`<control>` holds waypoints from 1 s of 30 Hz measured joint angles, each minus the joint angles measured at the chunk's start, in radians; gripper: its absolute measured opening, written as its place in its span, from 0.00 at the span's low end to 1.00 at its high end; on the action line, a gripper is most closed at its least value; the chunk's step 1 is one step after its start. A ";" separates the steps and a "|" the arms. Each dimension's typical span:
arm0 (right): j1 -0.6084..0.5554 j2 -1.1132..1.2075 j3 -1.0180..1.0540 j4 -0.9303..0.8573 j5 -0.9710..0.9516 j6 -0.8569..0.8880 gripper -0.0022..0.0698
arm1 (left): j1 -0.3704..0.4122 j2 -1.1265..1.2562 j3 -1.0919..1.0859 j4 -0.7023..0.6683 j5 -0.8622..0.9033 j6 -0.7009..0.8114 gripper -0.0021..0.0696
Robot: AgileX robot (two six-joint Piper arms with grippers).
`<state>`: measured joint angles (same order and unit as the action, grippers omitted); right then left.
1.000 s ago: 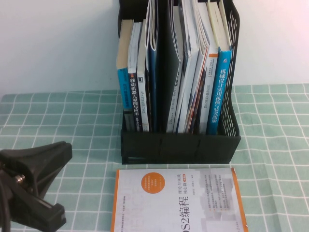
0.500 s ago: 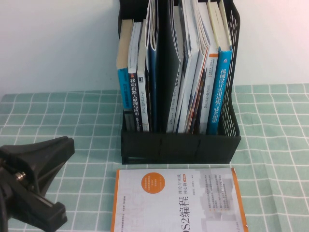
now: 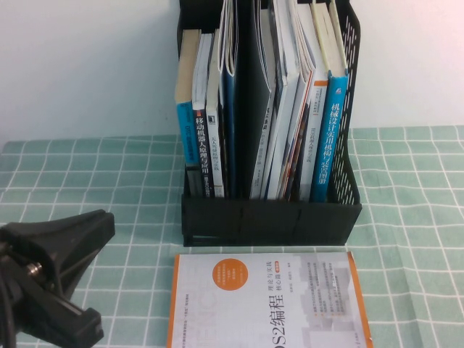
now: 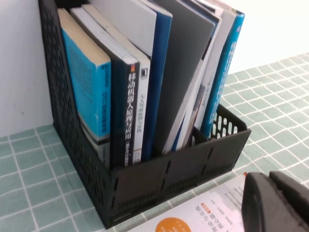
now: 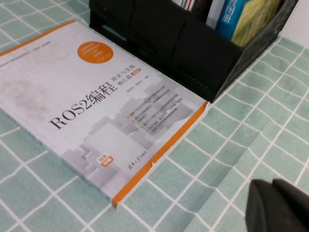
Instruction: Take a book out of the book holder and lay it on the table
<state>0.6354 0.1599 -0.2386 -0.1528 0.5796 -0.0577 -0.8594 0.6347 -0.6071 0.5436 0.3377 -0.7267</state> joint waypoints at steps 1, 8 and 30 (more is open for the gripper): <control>0.000 0.000 0.000 0.000 0.000 0.000 0.03 | 0.000 -0.005 0.005 -0.011 0.002 0.010 0.03; 0.000 0.000 0.000 0.000 0.000 0.000 0.03 | 0.154 -0.177 0.085 -0.165 -0.077 0.243 0.03; 0.000 0.000 0.000 0.000 0.000 0.000 0.03 | 0.722 -0.646 0.625 -0.444 -0.027 0.519 0.03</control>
<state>0.6354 0.1599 -0.2386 -0.1528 0.5796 -0.0577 -0.1379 -0.0113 0.0179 0.0996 0.3103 -0.2079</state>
